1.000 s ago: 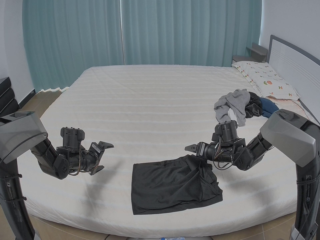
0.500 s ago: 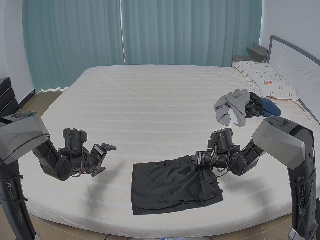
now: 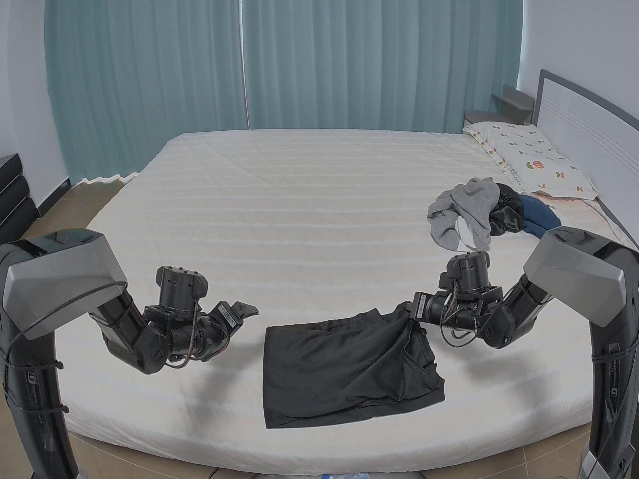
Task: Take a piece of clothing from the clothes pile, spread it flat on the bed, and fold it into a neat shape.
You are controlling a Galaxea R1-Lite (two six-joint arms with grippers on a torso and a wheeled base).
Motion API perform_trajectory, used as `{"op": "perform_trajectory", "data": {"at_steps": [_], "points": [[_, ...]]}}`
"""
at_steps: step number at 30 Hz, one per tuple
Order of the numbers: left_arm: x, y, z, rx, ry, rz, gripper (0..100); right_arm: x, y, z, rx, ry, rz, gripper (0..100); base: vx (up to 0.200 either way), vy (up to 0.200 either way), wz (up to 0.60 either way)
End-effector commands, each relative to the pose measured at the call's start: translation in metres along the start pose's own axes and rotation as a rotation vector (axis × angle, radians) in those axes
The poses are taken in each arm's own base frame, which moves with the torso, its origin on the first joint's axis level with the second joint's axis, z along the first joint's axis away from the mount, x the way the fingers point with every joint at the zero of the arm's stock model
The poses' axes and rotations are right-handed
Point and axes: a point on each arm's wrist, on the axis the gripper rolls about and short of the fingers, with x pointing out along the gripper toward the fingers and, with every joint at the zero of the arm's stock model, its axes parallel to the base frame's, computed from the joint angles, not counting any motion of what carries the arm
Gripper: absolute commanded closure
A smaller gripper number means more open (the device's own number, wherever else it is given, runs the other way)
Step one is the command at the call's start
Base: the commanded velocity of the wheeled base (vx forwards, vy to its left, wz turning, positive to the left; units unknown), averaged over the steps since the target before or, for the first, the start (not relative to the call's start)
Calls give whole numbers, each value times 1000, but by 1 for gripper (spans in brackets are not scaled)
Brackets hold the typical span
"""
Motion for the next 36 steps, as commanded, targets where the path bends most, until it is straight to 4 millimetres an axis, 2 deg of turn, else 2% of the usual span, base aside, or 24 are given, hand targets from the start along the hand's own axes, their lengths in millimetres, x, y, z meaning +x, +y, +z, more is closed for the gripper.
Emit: {"op": "perform_trajectory", "data": {"at_steps": [1,4,13,14,19,24,29,36], "points": [[18,-7,-16,56,12,14,0,-5,-5,-9,38,1,-1,100,0,0,0],[28,-12,-18,67,-7,17,0,-4,-6,-12,44,6,-2,100,0,0,0],[36,-28,-25,95,12,11,0,-6,-7,-8,100,-2,5,100,0,0,0],[39,-30,-28,101,24,19,100,-6,-6,-7,114,-3,8,100,0,0,0],[44,-39,-30,119,44,28,100,-6,-8,-7,125,1,13,100,0,0,0],[45,-39,-30,119,41,37,100,-6,-7,-7,124,1,16,100,0,0,0],[44,-33,-26,103,-20,90,100,-7,-9,-5,130,-3,12,100,0,0,0],[40,-23,-17,-16,-53,120,100,-3,-13,-7,133,0,6,100,0,0,0]]}}
